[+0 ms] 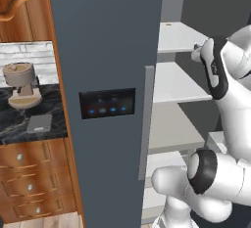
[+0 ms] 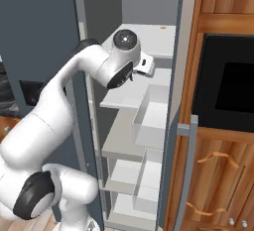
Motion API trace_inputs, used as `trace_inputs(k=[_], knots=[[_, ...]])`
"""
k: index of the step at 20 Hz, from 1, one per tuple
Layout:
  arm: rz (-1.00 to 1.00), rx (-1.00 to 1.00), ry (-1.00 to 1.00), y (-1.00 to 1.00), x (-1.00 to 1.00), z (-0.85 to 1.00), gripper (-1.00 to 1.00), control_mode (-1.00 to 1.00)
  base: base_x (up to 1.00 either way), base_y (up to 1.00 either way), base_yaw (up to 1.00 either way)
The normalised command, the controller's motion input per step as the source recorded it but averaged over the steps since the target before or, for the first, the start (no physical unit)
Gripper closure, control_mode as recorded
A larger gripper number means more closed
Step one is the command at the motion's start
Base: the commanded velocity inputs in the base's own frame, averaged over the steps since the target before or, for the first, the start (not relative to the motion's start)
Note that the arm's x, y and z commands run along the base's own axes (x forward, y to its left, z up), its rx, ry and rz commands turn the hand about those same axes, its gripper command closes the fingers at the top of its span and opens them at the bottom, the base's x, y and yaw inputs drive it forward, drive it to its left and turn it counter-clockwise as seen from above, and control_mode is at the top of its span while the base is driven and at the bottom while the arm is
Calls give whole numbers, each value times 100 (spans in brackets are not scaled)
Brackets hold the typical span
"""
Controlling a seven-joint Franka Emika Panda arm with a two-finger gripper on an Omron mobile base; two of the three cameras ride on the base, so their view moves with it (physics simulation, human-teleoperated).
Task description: Take the fish from the fridge and place it on the digital scale on the counter by the fridge. Wait a few seconds for a reading, then move it to the plate on the dining counter.
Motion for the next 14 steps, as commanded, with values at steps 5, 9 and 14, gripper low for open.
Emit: trace_inputs(k=[5,9,14], knots=[[-11,0,0,25,-100,25,100,-100,0,0,0],[-10,2,0,24,-100,28,100,-100,0,0,0],[-7,5,3,37,-100,26,100,-100,0,0,0]])
